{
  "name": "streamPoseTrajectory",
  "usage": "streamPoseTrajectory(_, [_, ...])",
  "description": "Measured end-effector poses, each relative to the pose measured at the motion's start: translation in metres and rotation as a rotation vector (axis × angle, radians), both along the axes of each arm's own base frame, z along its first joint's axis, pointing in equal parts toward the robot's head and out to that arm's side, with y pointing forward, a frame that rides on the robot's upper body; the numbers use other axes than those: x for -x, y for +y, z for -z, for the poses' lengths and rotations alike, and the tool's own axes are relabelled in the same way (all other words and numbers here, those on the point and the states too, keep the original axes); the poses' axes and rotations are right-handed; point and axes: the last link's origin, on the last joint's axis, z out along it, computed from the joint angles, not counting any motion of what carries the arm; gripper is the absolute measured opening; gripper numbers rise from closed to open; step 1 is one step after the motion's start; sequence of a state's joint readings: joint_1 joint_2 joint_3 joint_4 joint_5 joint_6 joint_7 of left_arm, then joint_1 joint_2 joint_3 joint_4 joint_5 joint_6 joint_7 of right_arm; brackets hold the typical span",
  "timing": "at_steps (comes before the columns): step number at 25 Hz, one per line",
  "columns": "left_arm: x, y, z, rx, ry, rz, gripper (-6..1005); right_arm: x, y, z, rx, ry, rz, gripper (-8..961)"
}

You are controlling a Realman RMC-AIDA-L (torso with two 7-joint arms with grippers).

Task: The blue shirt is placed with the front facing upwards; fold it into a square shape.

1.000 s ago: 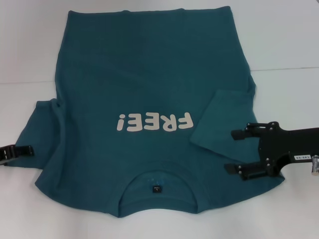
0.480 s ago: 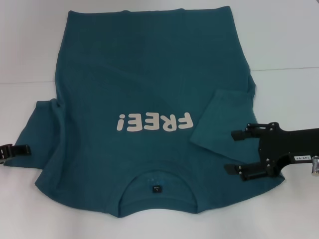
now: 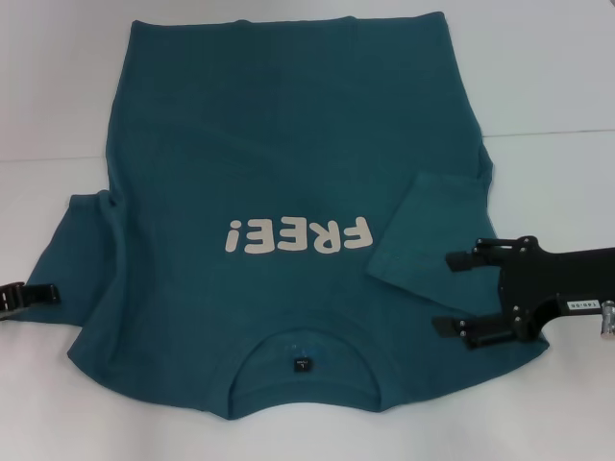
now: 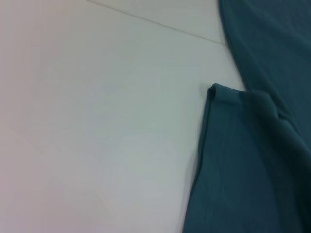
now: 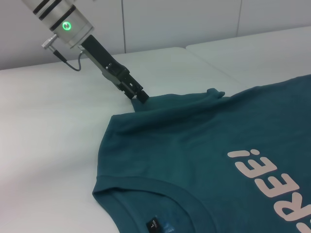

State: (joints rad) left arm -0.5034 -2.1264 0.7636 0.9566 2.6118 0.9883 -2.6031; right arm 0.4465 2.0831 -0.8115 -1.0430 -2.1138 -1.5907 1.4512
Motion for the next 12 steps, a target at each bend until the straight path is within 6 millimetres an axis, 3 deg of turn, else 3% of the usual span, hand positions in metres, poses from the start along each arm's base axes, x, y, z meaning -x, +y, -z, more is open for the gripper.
streamPoseTrajectory(12, [-0.0025,0.002,0.0018,0.005,0.001,0.006,840,0.0004,0.0003,0.0001,0.0,0.0,-0.001,924])
